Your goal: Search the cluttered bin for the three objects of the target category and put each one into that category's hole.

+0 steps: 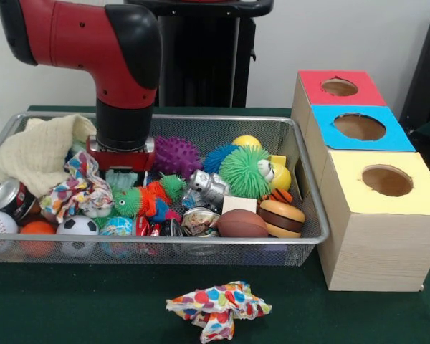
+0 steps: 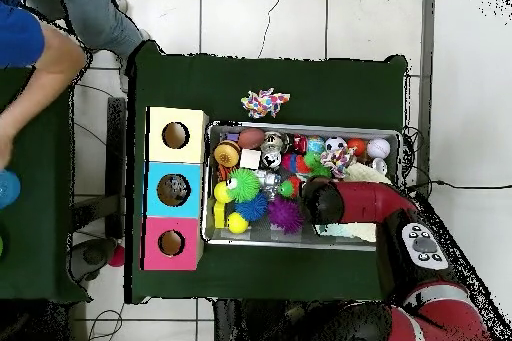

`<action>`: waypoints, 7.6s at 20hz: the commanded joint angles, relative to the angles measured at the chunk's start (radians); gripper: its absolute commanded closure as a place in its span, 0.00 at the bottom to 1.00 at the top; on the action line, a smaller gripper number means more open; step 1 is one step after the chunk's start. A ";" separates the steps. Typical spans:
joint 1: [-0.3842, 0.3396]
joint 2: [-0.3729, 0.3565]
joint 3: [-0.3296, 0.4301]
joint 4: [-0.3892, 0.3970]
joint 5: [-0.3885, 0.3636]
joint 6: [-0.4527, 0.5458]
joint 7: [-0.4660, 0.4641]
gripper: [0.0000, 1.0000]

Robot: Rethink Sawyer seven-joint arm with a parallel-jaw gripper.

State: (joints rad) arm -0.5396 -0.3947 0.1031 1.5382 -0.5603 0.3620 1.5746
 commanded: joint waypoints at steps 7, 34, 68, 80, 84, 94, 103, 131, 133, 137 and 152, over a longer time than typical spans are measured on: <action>-0.038 0.323 0.011 -0.167 0.064 -0.049 0.108 1.00; 0.054 0.158 -0.039 -0.180 -0.269 0.038 -0.152 1.00; -0.199 0.018 0.250 0.050 0.074 0.295 -0.005 0.00; -0.273 0.087 0.307 0.240 0.256 -0.060 0.297 0.00; -0.260 0.088 0.290 0.282 0.315 -0.128 0.313 0.00; -0.264 0.107 0.261 0.319 0.403 -0.203 0.248 0.00; -0.230 0.074 0.231 0.325 0.426 -0.132 0.188 0.00; -0.315 0.128 0.364 0.397 0.540 -0.205 0.200 0.00; -0.326 0.138 0.378 0.403 0.540 -0.213 0.200 0.00; -0.287 0.106 0.334 0.393 0.533 -0.189 0.188 0.00; 0.088 -0.258 -0.070 0.188 0.368 0.299 -0.019 0.00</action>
State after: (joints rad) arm -0.5216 -0.5325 0.1129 1.8112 -0.1441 0.3358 1.5779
